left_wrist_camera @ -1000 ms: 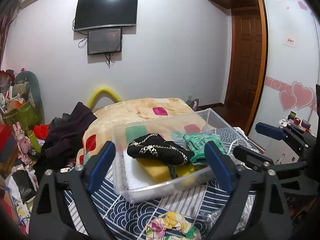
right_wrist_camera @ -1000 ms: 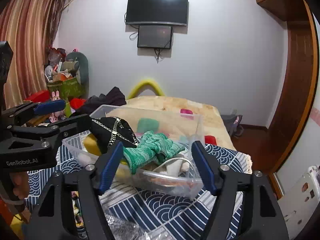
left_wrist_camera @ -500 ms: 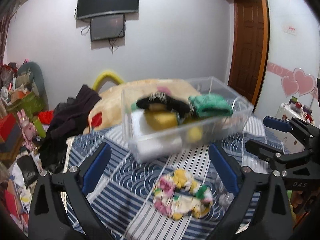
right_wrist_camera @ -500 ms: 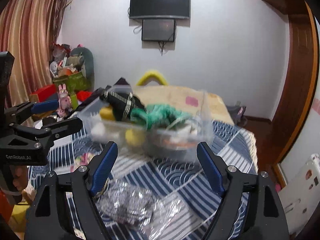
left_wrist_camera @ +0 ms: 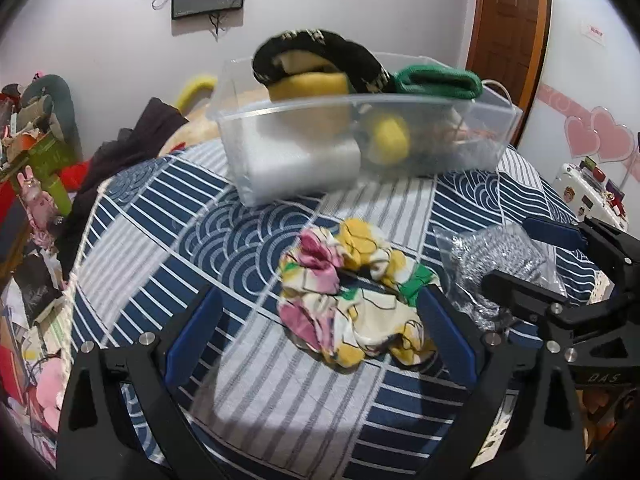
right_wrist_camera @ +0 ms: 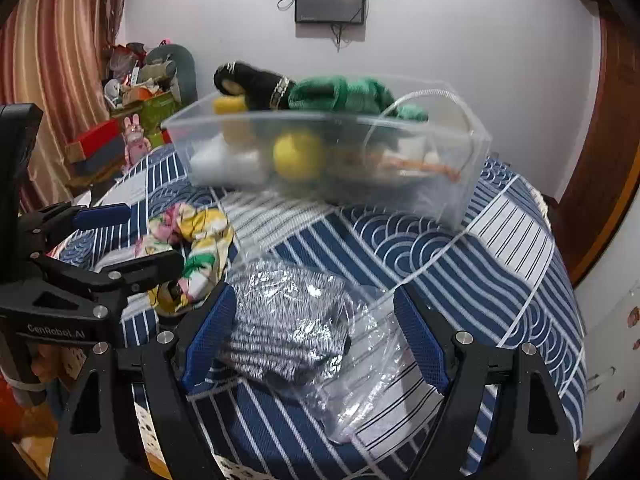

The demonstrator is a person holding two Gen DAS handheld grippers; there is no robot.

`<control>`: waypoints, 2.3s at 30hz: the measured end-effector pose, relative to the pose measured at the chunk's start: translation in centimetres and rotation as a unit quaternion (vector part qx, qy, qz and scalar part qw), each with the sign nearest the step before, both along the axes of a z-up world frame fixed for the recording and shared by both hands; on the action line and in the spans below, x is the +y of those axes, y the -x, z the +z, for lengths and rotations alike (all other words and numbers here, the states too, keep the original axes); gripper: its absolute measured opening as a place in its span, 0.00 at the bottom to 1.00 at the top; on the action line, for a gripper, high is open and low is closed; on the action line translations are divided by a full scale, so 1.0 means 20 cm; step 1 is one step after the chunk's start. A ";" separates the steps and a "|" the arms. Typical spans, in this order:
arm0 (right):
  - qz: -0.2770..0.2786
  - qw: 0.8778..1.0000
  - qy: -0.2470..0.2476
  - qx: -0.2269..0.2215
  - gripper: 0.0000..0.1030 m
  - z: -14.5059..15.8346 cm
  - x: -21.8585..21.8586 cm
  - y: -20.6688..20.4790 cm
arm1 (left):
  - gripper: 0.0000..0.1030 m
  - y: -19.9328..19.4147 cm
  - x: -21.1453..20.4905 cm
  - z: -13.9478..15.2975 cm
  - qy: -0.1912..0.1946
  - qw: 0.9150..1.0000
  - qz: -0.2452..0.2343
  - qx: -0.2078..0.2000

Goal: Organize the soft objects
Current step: 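Grasp the floral scrunchie with the left tool while the right tool grasps the bagged grey glove, then drop the scrunchie into the box with the left tool while the right tool drops the bagged glove in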

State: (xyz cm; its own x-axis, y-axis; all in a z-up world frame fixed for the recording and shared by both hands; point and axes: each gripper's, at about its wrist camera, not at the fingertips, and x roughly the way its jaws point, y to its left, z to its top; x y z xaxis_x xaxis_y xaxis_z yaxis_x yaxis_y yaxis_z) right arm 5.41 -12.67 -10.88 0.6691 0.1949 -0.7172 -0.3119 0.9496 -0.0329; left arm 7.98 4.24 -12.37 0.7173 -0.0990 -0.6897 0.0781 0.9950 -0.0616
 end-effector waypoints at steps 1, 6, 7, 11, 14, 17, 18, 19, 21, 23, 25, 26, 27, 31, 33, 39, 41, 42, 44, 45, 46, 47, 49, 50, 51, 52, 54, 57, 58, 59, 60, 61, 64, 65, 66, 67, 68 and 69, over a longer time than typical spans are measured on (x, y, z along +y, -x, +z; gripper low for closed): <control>0.000 1.000 0.000 0.001 0.77 -0.01 0.00 0.00 | 0.96 0.01 -0.01 0.00 0.000 1.000 -0.004 -0.001; 0.004 1.000 -0.023 0.018 0.74 -0.02 -0.03 -0.01 | 0.81 -0.01 -0.02 -0.02 0.020 0.999 -0.019 0.015; 0.005 0.999 -0.031 0.022 0.69 -0.03 -0.04 -0.01 | 0.78 -0.02 -0.02 -0.02 0.027 0.999 -0.023 0.021; 0.020 0.999 -0.044 0.024 0.47 -0.03 -0.05 0.02 | 0.59 0.00 -0.03 -0.01 0.036 0.999 -0.032 0.012; 0.024 0.999 -0.035 0.015 0.37 -0.01 -0.02 0.05 | 0.38 0.02 -0.05 0.00 0.036 0.998 -0.043 0.008; 0.026 0.999 -0.028 0.004 0.32 0.01 -0.01 0.07 | 0.21 0.02 -0.06 0.02 0.040 0.998 -0.051 0.007; 0.026 0.999 -0.029 0.002 0.30 0.01 0.00 0.07 | 0.19 0.02 -0.07 0.02 0.039 0.998 -0.051 0.005; 0.026 0.999 -0.029 0.000 0.29 0.02 0.00 0.07 | 0.15 0.03 -0.07 0.03 0.037 0.998 -0.053 0.000; 0.024 0.999 -0.026 -0.007 0.29 0.04 0.00 0.08 | 0.14 0.04 -0.07 0.06 0.031 0.998 -0.053 -0.011; 0.021 0.999 -0.022 -0.016 0.28 0.06 -0.01 0.09 | 0.12 0.06 -0.07 0.10 0.028 0.998 -0.051 -0.025; 0.019 0.999 -0.025 -0.023 0.28 0.08 -0.01 0.08 | 0.12 0.08 -0.06 0.13 0.025 0.998 -0.049 -0.037; 0.017 0.999 -0.027 -0.027 0.28 0.09 -0.02 0.08 | 0.12 0.09 -0.06 0.15 0.024 0.998 -0.048 -0.045; 0.015 0.999 -0.028 -0.031 0.28 0.11 -0.02 0.08 | 0.12 0.10 -0.05 0.18 0.024 0.997 -0.046 -0.053; 0.005 0.998 -0.035 -0.054 0.28 0.18 -0.05 0.06 | 0.12 0.11 -0.01 0.30 0.027 0.995 -0.030 -0.089; 0.001 0.997 -0.037 -0.067 0.28 0.23 -0.06 0.05 | 0.12 0.11 0.02 0.35 0.027 0.994 -0.020 -0.105; -0.015 0.993 -0.044 -0.104 0.29 0.33 -0.09 -0.01 | 0.12 0.07 0.09 0.45 0.032 0.989 0.013 -0.142; -0.019 0.992 -0.045 -0.117 0.29 0.38 -0.09 -0.04 | 0.12 0.04 0.11 0.48 0.032 0.988 0.021 -0.149; -0.020 0.991 -0.045 -0.122 0.29 0.39 -0.09 -0.04 | 0.12 0.02 0.12 0.48 0.032 0.988 0.023 -0.150; -0.022 0.990 -0.046 -0.131 0.29 0.41 -0.08 -0.06 | 0.12 -0.01 0.13 0.49 0.029 0.987 0.029 -0.155; -0.024 0.989 -0.046 -0.136 0.29 0.43 -0.08 -0.08 | 0.12 -0.03 0.13 0.50 0.028 0.987 0.032 -0.156; -0.025 0.989 -0.046 -0.138 0.29 0.43 -0.08 -0.09 | 0.12 -0.04 0.14 0.50 0.027 0.986 0.036 -0.158; -0.026 0.988 -0.047 -0.141 0.29 0.44 -0.07 -0.11 | 0.12 -0.07 0.15 0.50 0.027 0.986 0.042 -0.160; -0.029 0.988 -0.048 -0.144 0.29 0.46 -0.07 -0.15 | 0.12 -0.11 0.16 0.48 0.026 0.986 0.047 -0.157; -0.029 0.988 -0.048 -0.145 0.29 0.46 -0.06 -0.17 | 0.12 -0.14 0.17 0.48 0.026 0.987 0.051 -0.152; -0.030 0.988 -0.049 -0.144 0.29 0.46 -0.05 -0.19 | 0.12 -0.16 0.18 0.47 0.027 0.987 0.052 -0.149; -0.030 0.988 -0.048 -0.142 0.29 0.46 -0.04 -0.22 | 0.12 -0.20 0.20 0.45 0.032 0.988 0.053 -0.141; -0.029 0.989 -0.045 -0.139 0.29 0.45 -0.02 -0.26 | 0.12 -0.25 0.21 0.43 0.037 0.989 0.057 -0.131; -0.024 0.991 -0.042 -0.128 0.29 0.42 0.02 -0.31 | 0.12 -0.32 0.23 0.39 0.040 0.991 0.061 -0.112; -0.023 0.991 -0.038 -0.125 0.29 0.41 0.03 -0.33 | 0.12 -0.34 0.22 0.37 0.035 0.991 0.063 -0.109; -0.021 0.992 -0.034 -0.119 0.29 0.39 0.05 -0.35 | 0.12 -0.35 0.22 0.36 0.031 0.992 0.063 -0.106; -0.021 0.993 -0.031 -0.116 0.29 0.38 0.05 -0.36 | 0.12 -0.36 0.21 0.34 0.028 0.993 0.062 -0.101; -0.019 0.993 -0.029 -0.111 0.29 0.36 0.06 -0.38 | 0.12 -0.38 0.21 0.33 0.026 0.993 0.058 -0.095; -0.019 0.995 -0.015 -0.099 0.29 0.31 0.09 -0.43 | 0.13 -0.41 0.17 0.29 0.017 0.995 0.049 -0.084; -0.019 0.995 -0.011 -0.094 0.29 0.29 0.10 -0.44 | 0.13 -0.42 0.16 0.29 0.012 0.996 0.043 -0.081; -0.018 0.996 -0.007 -0.091 0.29 0.28 0.10 -0.45 | 0.13 -0.42 0.15 0.28 0.008 0.996 0.043 -0.078; -0.018 0.996 -0.002 -0.087 0.29 0.26 0.11 -0.46 | 0.14 -0.42 0.14 0.28 0.000 0.996 0.044 -0.080; -0.017 0.996 0.002 -0.084 0.30 0.25 0.11 -0.46 | 0.16 -0.41 0.13 0.28 -0.005 0.996 0.043 -0.081; -0.017 0.997 0.008 -0.079 0.32 0.24 0.11 -0.47 | 0.18 -0.41 0.14 0.28 -0.007 0.996 0.043 -0.082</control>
